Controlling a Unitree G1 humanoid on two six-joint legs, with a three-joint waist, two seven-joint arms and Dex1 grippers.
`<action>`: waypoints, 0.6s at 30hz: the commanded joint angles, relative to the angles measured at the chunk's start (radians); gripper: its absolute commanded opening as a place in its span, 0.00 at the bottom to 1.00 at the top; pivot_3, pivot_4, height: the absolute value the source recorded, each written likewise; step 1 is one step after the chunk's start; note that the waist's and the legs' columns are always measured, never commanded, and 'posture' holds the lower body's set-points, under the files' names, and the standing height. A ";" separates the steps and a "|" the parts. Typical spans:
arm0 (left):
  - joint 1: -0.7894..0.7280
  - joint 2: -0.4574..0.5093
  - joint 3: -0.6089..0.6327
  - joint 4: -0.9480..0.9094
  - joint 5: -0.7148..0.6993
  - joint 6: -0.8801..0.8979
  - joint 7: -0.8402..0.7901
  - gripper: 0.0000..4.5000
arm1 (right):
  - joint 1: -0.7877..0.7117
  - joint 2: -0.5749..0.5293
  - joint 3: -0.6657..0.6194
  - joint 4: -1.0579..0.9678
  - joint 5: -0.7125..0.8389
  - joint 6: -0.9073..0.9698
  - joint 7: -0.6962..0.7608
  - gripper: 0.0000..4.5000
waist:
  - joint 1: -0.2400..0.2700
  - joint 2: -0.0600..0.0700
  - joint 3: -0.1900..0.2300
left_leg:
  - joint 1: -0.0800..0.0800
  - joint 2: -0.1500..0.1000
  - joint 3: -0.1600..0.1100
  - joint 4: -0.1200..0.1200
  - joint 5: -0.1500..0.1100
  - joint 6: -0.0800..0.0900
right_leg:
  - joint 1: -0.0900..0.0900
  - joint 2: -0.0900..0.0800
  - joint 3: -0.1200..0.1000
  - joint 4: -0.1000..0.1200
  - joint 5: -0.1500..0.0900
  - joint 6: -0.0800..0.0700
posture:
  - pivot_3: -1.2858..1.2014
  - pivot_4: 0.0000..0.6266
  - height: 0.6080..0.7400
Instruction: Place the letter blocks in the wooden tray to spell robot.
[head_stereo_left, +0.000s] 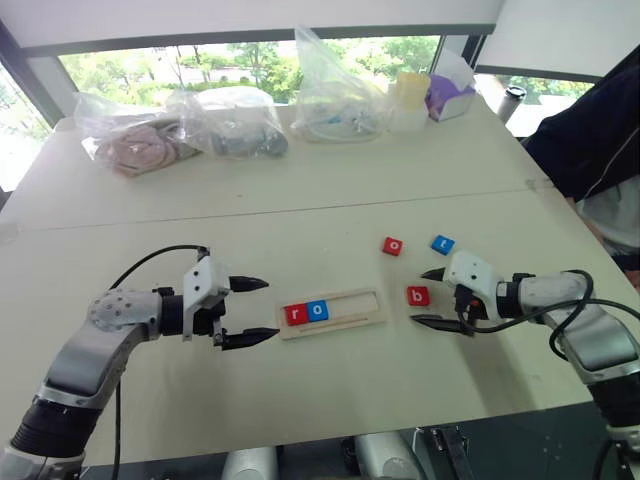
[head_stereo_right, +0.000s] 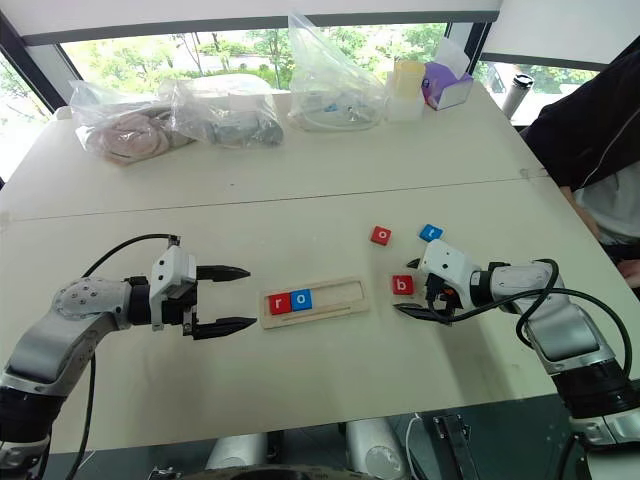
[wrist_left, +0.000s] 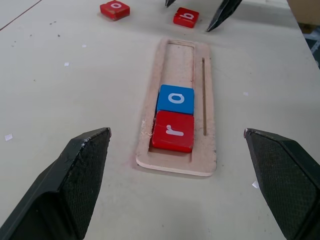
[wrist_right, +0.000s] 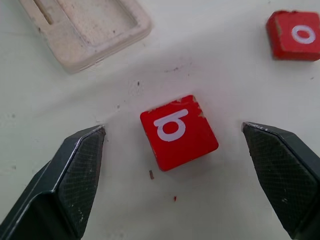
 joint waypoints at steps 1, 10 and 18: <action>-0.009 0.003 0.023 -0.017 -0.010 -0.012 0.003 1.00 | -0.025 0.009 0.007 0.028 0.000 -0.038 0.031 1.00 | 0.001 0.000 0.000 | 0.000 0.000 0.000 0.000 0.000 0.000 | 0.000 0.000 0.000 0.000 0.000 0.000 | 0.52 0.24 1.00; -0.006 0.008 0.033 -0.015 -0.008 -0.015 0.011 1.00 | -0.037 0.037 0.018 0.052 -0.010 -0.078 0.045 0.59 | 0.004 0.000 0.000 | 0.002 0.000 0.000 0.001 0.000 0.000 | 0.000 0.000 0.000 0.003 0.000 0.000 | 0.52 0.24 1.00; -0.003 0.003 0.027 -0.019 -0.008 -0.017 0.023 1.00 | -0.054 0.037 0.015 -0.023 -0.032 -0.080 0.038 0.26 | 0.011 0.000 0.000 | 0.003 0.000 0.000 0.002 0.000 0.000 | 0.000 0.000 0.000 0.006 0.000 0.001 | 0.52 0.24 1.00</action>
